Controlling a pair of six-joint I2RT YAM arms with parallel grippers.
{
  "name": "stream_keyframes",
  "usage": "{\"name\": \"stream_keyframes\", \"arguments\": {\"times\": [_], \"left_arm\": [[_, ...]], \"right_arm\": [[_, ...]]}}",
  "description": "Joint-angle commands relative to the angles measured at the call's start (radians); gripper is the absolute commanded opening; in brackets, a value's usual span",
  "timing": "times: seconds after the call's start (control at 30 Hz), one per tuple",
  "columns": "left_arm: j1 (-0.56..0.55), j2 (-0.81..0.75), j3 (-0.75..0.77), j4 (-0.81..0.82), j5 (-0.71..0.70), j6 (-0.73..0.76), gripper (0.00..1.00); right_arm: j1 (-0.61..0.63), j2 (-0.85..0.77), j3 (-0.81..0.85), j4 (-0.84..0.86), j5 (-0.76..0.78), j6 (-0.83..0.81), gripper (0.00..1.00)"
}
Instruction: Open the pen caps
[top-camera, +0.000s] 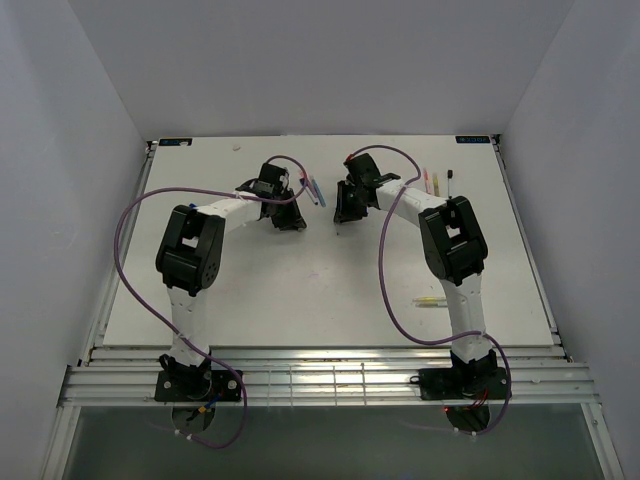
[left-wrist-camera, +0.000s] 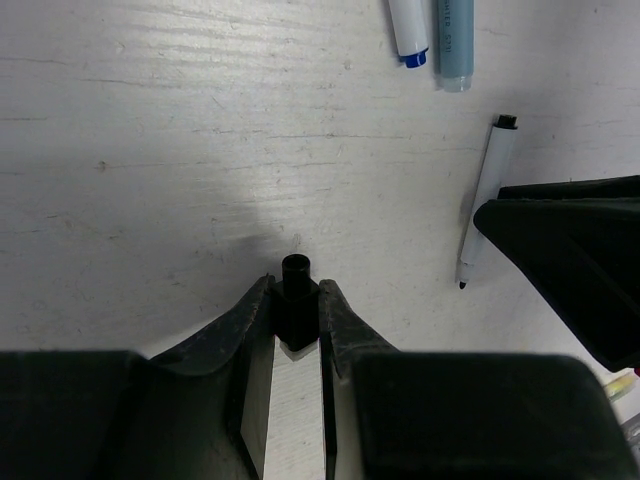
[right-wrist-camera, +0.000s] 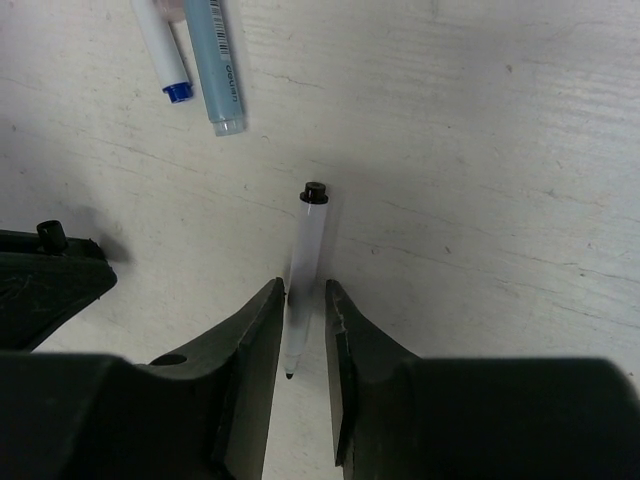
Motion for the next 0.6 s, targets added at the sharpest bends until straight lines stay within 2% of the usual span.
{"name": "stream_keyframes", "arguments": {"times": [0.0,0.07,0.33,0.4,0.57], "left_arm": [[0.015,-0.019,-0.024,-0.031,-0.023,0.003,0.29],[0.019,-0.016,-0.026,-0.034,-0.021,0.002,0.34],[0.022,-0.004,-0.033,-0.037,-0.027,0.0,0.4],[0.026,-0.002,-0.032,-0.04,-0.03,0.002,0.44],[0.034,0.005,-0.024,-0.05,-0.029,0.008,0.45]], "right_arm": [[-0.002,-0.002,0.0,0.008,0.004,-0.001,0.3],[0.0,0.0,0.0,0.008,-0.001,-0.002,0.31],[-0.002,0.006,-0.003,0.008,-0.007,-0.014,0.33],[-0.002,0.006,0.0,0.008,-0.01,-0.022,0.33],[-0.005,0.003,0.02,0.009,-0.025,-0.03,0.33]]}}
